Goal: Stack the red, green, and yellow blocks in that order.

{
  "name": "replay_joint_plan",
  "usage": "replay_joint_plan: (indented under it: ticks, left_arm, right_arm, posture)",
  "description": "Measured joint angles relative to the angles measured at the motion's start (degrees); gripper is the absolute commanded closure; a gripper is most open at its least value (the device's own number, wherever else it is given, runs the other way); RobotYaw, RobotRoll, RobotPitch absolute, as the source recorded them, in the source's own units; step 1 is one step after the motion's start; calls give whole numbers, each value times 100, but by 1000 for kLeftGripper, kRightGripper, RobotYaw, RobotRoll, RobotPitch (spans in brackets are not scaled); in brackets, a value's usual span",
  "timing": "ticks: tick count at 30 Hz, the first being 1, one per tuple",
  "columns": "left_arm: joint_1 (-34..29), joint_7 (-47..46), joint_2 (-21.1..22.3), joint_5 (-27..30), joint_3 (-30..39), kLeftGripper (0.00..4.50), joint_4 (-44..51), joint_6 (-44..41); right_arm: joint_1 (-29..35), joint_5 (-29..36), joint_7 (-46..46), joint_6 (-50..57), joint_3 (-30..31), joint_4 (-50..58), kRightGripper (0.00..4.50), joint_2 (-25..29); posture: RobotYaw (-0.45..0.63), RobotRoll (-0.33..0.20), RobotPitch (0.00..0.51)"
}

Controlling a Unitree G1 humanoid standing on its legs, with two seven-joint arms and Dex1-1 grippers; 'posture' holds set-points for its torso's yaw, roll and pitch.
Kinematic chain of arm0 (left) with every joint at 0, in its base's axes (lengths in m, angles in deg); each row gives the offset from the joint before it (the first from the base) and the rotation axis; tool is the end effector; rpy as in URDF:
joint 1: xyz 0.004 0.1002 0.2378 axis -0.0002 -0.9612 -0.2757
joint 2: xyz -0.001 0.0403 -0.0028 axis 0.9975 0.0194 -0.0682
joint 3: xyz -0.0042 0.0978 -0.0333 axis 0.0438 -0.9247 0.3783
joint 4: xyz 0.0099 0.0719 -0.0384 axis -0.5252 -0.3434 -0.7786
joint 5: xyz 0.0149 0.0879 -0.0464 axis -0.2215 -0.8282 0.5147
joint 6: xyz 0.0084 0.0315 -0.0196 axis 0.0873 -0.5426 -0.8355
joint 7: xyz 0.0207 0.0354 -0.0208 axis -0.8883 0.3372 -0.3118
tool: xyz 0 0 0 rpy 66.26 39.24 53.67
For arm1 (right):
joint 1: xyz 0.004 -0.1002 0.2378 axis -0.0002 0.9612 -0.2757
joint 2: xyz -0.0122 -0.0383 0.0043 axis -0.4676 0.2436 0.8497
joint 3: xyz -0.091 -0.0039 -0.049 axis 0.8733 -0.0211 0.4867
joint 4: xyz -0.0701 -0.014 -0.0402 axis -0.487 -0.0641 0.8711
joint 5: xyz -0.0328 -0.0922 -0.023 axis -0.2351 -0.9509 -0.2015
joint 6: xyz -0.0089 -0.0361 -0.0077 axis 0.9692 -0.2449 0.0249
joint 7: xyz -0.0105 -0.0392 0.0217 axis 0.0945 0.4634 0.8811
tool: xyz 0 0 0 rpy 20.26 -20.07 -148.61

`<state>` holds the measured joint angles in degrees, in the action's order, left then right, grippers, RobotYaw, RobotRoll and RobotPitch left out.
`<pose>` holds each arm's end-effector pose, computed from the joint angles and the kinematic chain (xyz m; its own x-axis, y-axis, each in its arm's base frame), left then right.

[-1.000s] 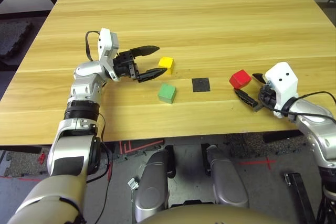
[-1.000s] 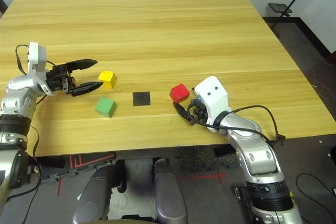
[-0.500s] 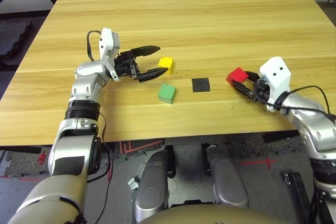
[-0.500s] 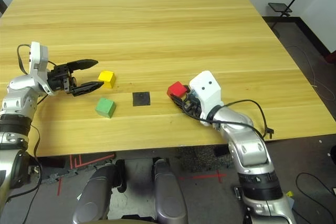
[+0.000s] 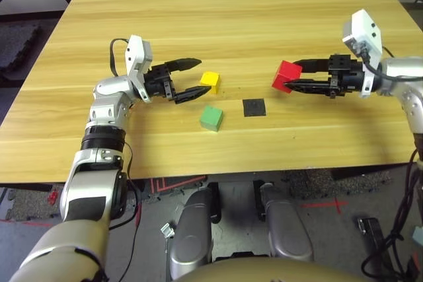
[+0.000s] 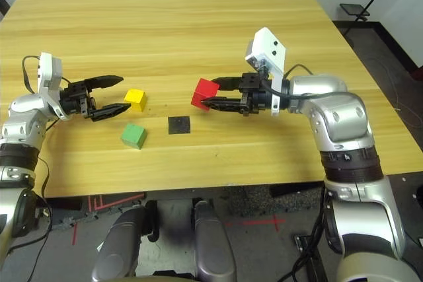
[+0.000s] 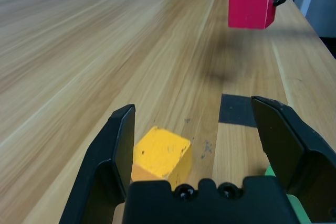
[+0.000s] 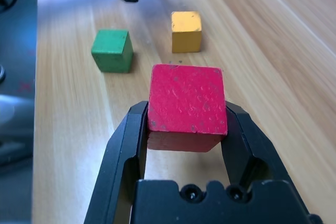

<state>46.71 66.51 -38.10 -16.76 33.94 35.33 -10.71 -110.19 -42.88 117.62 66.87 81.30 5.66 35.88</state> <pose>0.3230 0.2579 0.1652 0.3431 -0.9390 0.0225 0.9103 0.3383 0.2386 0.3094 -0.2273 0.2445 0.2430 0.9012 -0.3588 -0.9615 0.1749 -0.2120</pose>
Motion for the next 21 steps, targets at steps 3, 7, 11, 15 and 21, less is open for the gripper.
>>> replay_joint_plan:
  ticks: [3,7,11,15,21]
  left_arm:
    - [-36,-53,-20,2,-5,0,161,-52]
    - [-142,-116,-21,3,-3,0,314,-139]
    - [-227,-183,-21,5,0,0,432,-211]
    - [-237,-239,-20,5,8,0,495,-250]
    - [-240,-296,-44,6,8,0,529,-255]
  right_arm:
    - [-151,-281,292,-526,238,-331,2418,-147]
    - [-132,-610,460,-1121,448,-638,2418,-393]
    - [-38,-719,425,-1557,444,-674,2418,-649]
    - [114,-798,343,-1974,444,-674,2418,-795]
    - [165,-973,157,-2456,419,-821,2418,-891]
  posture:
    - [235,9,229]
    - [253,18,226]
    - [259,24,224]
    - [260,22,225]
    - [254,19,227]
